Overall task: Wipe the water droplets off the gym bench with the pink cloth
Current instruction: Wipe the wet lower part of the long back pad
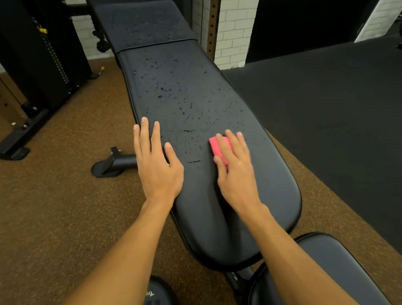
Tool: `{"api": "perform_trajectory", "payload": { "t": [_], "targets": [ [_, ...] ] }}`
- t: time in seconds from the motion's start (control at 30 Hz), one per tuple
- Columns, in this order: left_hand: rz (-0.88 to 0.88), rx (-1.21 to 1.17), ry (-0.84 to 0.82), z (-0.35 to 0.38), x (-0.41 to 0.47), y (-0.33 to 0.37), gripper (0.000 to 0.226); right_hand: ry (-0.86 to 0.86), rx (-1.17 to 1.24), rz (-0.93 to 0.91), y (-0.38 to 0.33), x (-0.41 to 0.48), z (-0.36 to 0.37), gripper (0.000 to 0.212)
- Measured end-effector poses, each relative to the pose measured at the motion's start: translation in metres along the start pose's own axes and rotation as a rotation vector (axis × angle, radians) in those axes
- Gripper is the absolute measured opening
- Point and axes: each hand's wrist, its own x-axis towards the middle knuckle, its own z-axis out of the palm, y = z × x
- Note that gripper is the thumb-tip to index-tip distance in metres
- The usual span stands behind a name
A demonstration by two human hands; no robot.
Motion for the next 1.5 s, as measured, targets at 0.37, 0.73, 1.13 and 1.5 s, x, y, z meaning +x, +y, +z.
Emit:
{"api": "perform_trajectory", "payload": {
  "t": [0.37, 0.73, 1.13, 1.5],
  "targets": [
    [0.033, 0.253, -0.029, -0.01, 0.004, 0.014, 0.058, 0.0, -0.092, -0.008, 0.012, -0.031, -0.02, 0.049],
    [0.272, 0.322, -0.178, -0.01, 0.056, 0.013, 0.056, -0.057, -0.087, -0.057, -0.028, -0.001, 0.005, 0.048],
    [0.234, 0.32, -0.141, -0.012, 0.049, 0.016, 0.053, 0.106, -0.078, 0.305, 0.036, 0.017, -0.028, 0.051],
    [0.221, 0.344, -0.085, -0.006, 0.046, 0.018, 0.051, 0.011, -0.112, -0.009, 0.071, 0.003, -0.048, 0.049]
  ]
}}
